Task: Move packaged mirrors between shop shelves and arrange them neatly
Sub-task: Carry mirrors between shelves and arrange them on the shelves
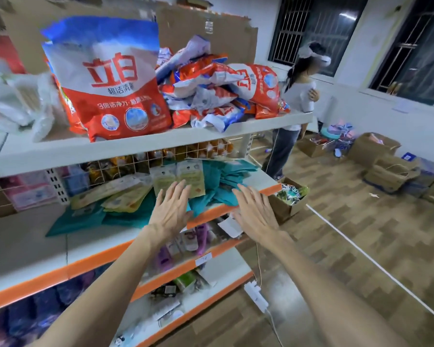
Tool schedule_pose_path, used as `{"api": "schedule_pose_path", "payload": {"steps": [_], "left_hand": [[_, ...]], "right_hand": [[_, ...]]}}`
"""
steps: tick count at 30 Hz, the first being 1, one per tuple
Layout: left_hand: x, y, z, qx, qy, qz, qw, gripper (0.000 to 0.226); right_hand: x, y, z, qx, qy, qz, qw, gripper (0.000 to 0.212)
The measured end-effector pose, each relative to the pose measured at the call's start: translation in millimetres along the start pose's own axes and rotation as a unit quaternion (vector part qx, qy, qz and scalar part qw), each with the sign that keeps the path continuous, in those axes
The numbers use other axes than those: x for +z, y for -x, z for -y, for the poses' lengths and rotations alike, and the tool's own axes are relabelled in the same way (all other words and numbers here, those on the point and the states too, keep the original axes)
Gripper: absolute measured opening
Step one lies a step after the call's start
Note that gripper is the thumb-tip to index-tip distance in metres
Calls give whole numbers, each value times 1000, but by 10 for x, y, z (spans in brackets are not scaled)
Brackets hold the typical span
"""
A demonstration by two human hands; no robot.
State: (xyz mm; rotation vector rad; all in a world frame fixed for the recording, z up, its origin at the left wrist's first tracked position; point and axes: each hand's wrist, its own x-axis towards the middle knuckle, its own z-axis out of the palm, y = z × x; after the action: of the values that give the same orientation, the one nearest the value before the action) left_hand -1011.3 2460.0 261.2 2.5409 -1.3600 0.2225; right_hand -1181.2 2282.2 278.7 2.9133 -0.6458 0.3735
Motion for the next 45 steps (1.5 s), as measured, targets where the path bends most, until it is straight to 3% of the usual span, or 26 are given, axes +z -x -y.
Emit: {"api": "schedule_pose_path", "payload": {"steps": [7, 12, 20, 24, 30, 34, 38, 42, 45], "left_hand": [[148, -510, 266, -52, -6, 28, 998, 67], [184, -674, 630, -104, -14, 29, 994, 75], [260, -738, 789, -153, -26, 40, 987, 76], [329, -852, 834, -178, -14, 31, 983, 75], [421, -1024, 773, -188, 0, 3, 982, 71], [599, -1047, 708, -210, -6, -12, 978, 64], [778, -1016, 739, -239, -9, -1, 971, 60], [918, -1045, 770, -253, -15, 3, 967, 59], [1011, -1014, 781, -260, -18, 9, 965, 59]], "right_hand": [[319, -778, -124, -29, 6, 24, 999, 65], [431, -1283, 76, -71, -24, 27, 997, 64], [668, -1706, 196, -143, -29, 35, 989, 51], [661, -1944, 76, -156, -53, 35, 986, 63], [884, -2353, -277, -157, -130, 0, 979, 51], [1104, -2531, -224, -185, -140, 45, 972, 51], [1429, -2422, -71, -268, -142, 99, 948, 71], [1673, -2443, 15, -315, -49, 191, 928, 86], [1678, -2481, 18, -324, -5, 184, 928, 81]]}}
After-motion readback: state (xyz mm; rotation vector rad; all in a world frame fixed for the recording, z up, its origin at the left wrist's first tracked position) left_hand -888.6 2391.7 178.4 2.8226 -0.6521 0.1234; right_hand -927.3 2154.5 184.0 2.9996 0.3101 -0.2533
